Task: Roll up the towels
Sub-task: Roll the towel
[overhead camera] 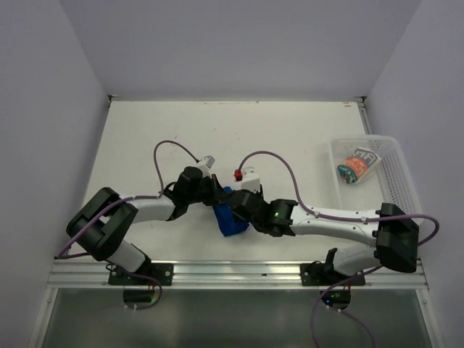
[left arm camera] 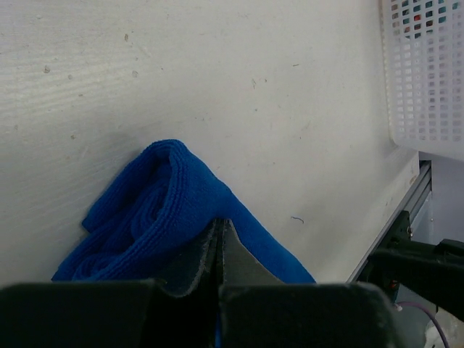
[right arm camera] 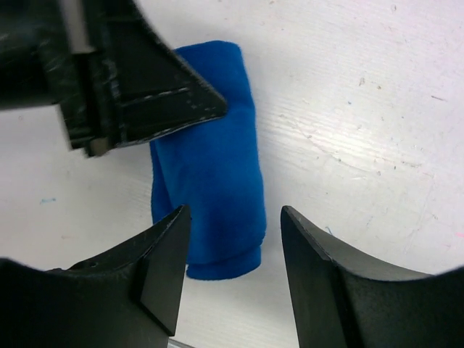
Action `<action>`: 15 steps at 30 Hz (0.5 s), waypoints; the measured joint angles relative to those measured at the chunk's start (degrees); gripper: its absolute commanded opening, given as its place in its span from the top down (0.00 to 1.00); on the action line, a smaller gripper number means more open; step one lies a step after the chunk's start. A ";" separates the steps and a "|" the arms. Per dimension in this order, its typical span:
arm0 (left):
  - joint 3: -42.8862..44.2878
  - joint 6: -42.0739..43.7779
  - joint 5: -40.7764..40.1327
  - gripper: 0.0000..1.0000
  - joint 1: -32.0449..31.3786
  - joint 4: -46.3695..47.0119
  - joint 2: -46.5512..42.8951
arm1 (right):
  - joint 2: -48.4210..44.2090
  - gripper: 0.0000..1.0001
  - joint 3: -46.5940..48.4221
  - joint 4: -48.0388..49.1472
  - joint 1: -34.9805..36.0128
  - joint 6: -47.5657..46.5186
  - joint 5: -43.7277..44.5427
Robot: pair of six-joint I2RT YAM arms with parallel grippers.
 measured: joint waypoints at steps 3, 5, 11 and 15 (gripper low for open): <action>-0.13 0.00 -0.13 1.00 0.00 -0.11 -0.33 | -2.19 0.43 -4.90 4.74 -5.55 0.55 -5.84; -0.33 0.00 -0.15 1.00 0.00 -0.11 -0.48 | -2.01 0.43 -6.99 6.75 -7.82 0.85 -9.03; -0.74 0.02 -0.33 1.00 0.02 -0.92 -1.46 | -0.17 0.43 -11.10 14.19 -11.26 2.45 -18.32; -0.92 0.02 -0.61 1.00 0.02 -1.77 -2.12 | 1.70 0.43 -13.05 19.23 -12.46 3.87 -23.30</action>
